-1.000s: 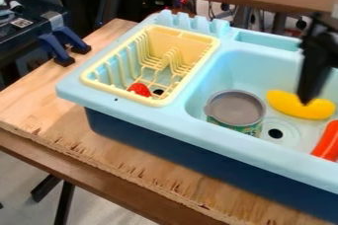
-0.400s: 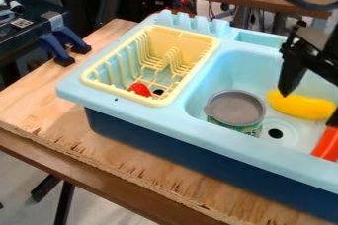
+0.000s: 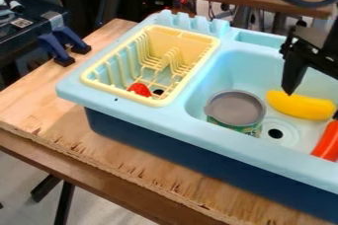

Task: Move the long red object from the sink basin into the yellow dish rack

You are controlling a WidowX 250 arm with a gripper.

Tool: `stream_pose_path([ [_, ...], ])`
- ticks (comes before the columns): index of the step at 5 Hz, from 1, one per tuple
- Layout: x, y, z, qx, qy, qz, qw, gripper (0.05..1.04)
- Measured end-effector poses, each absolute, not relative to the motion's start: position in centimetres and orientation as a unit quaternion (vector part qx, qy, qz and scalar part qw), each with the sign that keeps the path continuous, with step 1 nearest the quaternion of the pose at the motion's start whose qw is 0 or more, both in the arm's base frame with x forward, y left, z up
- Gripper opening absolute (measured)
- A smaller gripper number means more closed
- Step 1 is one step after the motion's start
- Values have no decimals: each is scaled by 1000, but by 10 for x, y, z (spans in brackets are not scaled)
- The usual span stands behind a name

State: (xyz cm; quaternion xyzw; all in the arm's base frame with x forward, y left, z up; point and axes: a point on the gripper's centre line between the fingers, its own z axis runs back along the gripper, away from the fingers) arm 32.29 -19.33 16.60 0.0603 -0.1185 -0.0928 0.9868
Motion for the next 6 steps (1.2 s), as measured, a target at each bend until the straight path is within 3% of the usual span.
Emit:
stream_pose_path([
  [2,328,-193,154,29,-125,-48,991,1002],
  [6,322,-198,118,43,-88,-30,995,1002],
])
